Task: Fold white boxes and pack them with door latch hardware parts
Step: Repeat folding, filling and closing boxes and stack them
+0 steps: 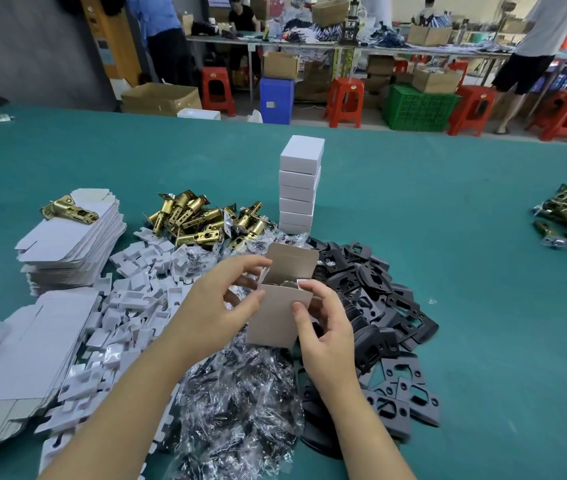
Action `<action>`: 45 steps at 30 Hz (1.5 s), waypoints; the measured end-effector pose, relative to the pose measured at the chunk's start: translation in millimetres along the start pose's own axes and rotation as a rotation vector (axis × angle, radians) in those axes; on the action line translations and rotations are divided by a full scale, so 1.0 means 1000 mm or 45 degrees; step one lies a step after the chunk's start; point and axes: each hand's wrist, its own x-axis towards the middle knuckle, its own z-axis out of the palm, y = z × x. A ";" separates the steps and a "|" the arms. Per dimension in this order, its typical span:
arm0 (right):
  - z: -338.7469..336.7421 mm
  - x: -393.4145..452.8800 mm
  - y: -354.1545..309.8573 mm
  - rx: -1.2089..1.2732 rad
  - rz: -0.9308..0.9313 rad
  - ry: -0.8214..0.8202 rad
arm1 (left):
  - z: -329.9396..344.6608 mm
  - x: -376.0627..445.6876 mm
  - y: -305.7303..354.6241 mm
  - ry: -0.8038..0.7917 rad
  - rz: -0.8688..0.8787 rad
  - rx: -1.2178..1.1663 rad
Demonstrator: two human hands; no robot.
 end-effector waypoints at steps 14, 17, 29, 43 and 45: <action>-0.001 -0.001 -0.002 -0.027 -0.061 -0.027 | 0.006 0.012 0.006 0.125 -0.335 -0.306; -0.001 -0.001 -0.002 -0.013 -0.039 -0.035 | 0.008 0.015 0.008 0.163 -0.416 -0.439; 0.001 -0.001 -0.012 0.107 0.046 0.054 | -0.001 0.014 0.017 -0.182 -0.325 -0.275; -0.002 -0.006 -0.011 0.234 0.066 0.023 | 0.008 0.009 0.012 -0.141 -0.028 0.199; -0.001 -0.004 -0.011 0.185 0.066 0.045 | 0.009 0.007 0.012 -0.138 0.033 0.261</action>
